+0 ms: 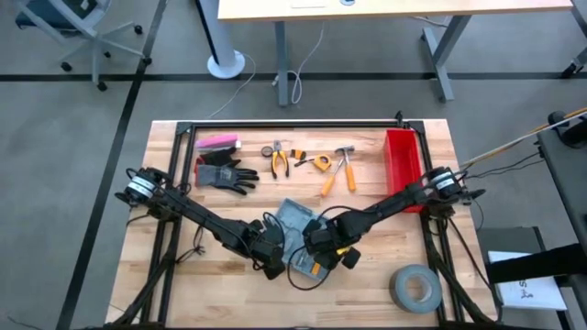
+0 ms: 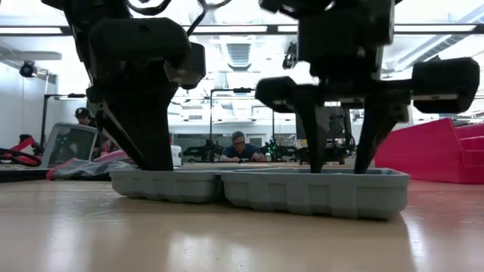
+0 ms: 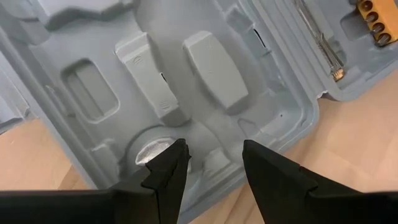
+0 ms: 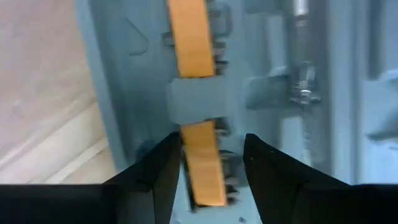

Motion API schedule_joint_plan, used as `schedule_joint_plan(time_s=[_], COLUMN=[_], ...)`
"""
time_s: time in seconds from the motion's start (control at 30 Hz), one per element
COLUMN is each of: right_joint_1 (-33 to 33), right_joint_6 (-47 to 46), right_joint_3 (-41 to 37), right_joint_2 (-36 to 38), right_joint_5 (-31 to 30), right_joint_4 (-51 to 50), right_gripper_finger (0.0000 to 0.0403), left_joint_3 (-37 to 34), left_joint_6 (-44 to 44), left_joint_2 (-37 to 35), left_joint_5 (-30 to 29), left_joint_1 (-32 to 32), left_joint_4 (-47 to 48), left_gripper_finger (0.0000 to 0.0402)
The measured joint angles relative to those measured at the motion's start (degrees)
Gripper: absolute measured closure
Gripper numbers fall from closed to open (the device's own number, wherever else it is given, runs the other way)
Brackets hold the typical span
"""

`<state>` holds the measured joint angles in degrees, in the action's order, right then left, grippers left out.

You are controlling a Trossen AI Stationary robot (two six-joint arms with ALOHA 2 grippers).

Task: Prefit tool cases
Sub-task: Remove the top screwdriver bit set from the pre-fit tool case

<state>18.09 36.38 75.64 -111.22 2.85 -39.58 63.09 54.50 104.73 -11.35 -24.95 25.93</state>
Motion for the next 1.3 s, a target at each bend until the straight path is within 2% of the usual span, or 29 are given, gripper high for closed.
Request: schedule_joint_plan(time_s=[0.2, 0.33, 0.7, 1.3], right_joint_1=[-1.8, -2.2, -2.1, -2.4], right_joint_6=[1.4, 1.4, 3.5, 0.4], right_joint_3=[-0.6, -0.6, -0.8, -1.0], right_joint_2=[-3.8, -4.1, -0.6, 6.9], right_joint_5=[4.4, 5.3, 4.8, -2.0], right_joint_4=[0.3, 0.5, -1.2, -7.5], right_gripper_finger=[0.0245, 0.0261, 0.0391, 0.0399], left_joint_3=[0.0, 0.0, 0.0, 0.0], left_joint_6=[0.0, 0.0, 0.0, 0.5], left_joint_2=[0.0, 0.0, 0.0, -0.1], left_joint_5=[0.0, 0.0, 0.0, 1.4], left_joint_1=[0.0, -0.2, -0.4, -0.5], left_joint_4=[-0.1, -0.1, -0.3, -0.8], left_gripper_finger=[0.0237, 0.0237, 0.0237, 0.0237])
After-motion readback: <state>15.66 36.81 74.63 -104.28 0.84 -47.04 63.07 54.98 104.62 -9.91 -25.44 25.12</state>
